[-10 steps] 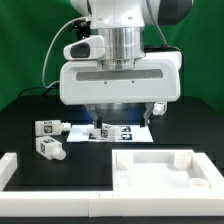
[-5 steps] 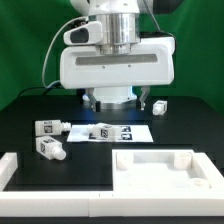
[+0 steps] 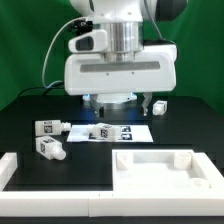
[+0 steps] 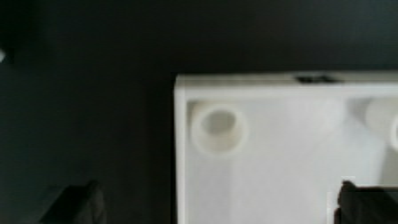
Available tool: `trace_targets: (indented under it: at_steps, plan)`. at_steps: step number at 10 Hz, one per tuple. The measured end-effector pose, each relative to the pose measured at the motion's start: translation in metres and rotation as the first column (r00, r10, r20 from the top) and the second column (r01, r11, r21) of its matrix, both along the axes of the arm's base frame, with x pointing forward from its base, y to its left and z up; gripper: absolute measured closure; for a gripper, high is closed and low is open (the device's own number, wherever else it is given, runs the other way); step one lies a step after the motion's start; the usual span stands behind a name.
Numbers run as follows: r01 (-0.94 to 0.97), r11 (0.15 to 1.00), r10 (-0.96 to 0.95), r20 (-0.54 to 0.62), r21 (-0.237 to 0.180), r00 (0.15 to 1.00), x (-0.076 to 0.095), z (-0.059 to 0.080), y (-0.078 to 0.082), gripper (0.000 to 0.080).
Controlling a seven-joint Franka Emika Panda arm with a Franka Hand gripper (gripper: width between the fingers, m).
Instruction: Assemble one leg
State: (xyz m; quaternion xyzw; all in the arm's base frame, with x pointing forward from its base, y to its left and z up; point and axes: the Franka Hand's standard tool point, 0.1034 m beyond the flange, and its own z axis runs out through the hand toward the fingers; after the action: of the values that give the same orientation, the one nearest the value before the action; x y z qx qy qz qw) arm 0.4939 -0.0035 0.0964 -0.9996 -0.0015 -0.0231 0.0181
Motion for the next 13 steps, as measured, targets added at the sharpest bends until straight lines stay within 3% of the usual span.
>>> trace_targets:
  at_steps: [2, 6, 7, 9, 12, 13]
  plan:
    - [-0.144, 0.989, 0.144, 0.002, -0.015, 0.99, -0.027, -0.004, -0.005, 0.0151]
    - [-0.355, 0.935, 0.355, 0.009, -0.031, 0.935, -0.028, -0.007, -0.007, 0.0151]
    - [-0.395, 0.918, 0.395, 0.002, -0.039, 0.919, -0.036, -0.017, -0.009, 0.0151]
    - [-0.46, 0.887, 0.457, -0.066, -0.04, 0.887, -0.068, -0.037, 0.005, 0.0151]
    - [-0.612, 0.79, 0.609, -0.071, -0.04, 0.79, -0.069, -0.037, 0.005, 0.0151]
    - [-0.602, 0.798, 0.598, -0.076, -0.036, 0.798, -0.07, -0.038, 0.006, 0.0151]
